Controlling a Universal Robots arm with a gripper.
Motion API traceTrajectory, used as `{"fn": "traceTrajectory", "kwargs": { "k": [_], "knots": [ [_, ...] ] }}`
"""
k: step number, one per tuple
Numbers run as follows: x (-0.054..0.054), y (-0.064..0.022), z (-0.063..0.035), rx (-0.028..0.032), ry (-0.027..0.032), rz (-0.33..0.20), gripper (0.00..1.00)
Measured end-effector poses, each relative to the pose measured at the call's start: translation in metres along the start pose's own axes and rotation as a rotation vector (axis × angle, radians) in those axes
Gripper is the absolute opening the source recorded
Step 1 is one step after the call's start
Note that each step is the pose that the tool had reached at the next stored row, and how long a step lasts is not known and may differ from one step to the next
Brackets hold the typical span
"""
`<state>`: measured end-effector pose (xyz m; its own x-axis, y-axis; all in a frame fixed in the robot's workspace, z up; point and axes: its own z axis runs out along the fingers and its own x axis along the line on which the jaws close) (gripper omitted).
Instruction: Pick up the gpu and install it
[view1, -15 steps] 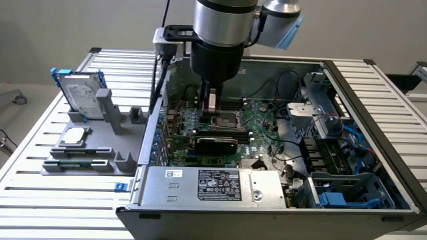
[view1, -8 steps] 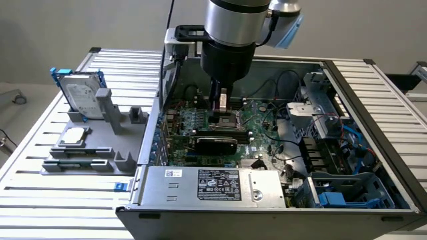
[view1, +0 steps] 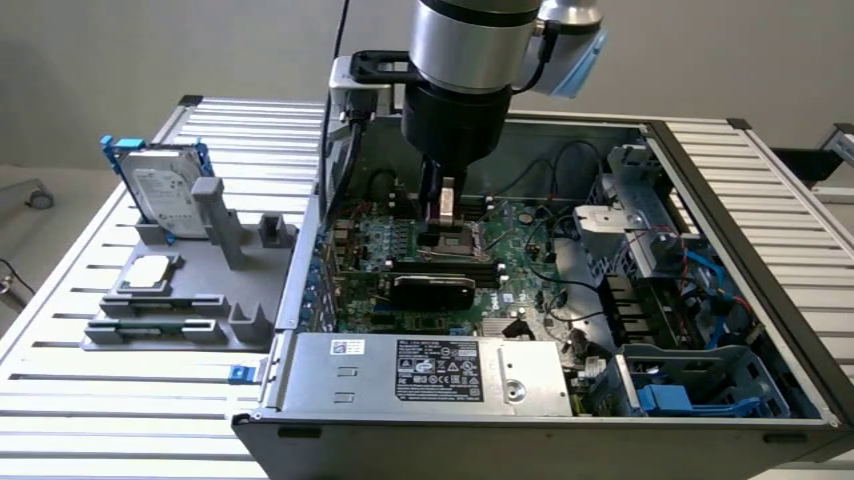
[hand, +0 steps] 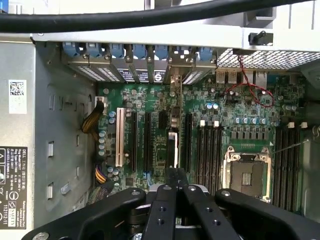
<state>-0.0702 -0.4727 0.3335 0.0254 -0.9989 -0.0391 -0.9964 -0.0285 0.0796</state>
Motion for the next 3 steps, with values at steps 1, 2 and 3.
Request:
{"fn": "traceTrajectory", "kwargs": {
  "k": [1, 2, 3],
  "knots": [
    [0.0, 0.0, 0.0, 0.0, 0.0, 0.0, 0.11],
    [0.0, 0.0, 0.0, 0.0, 0.0, 0.0, 0.11],
    [0.0, 0.0, 0.0, 0.0, 0.0001, 0.0, 0.11]
  ]
}}
